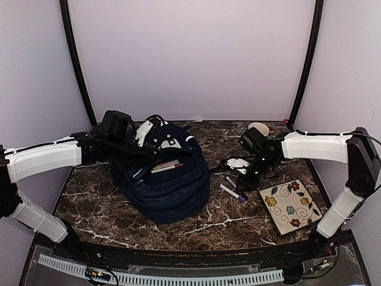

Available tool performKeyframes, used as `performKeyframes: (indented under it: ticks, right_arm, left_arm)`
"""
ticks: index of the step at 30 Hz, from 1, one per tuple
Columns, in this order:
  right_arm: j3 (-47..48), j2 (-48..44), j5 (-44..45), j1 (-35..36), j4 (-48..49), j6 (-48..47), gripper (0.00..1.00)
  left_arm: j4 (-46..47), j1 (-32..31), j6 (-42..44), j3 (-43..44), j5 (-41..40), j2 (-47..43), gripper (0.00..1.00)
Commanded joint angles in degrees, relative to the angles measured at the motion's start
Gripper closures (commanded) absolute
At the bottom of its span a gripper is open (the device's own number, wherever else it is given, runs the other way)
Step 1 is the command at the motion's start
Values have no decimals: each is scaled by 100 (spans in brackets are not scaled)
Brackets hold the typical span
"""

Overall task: Pack the student bag
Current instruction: Pick up the pen from the center of the board.

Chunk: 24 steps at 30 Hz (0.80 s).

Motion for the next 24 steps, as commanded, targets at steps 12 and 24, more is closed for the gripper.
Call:
performKeyframes:
  ticks: [12, 24]
  right_arm:
    - [625, 1260, 160, 50, 98, -203, 73]
    - [889, 1699, 249, 246, -14, -117, 78]
  left_arm:
    - [785, 159, 421, 75, 621, -82, 100]
    - [690, 203, 510, 7, 784, -247, 100]
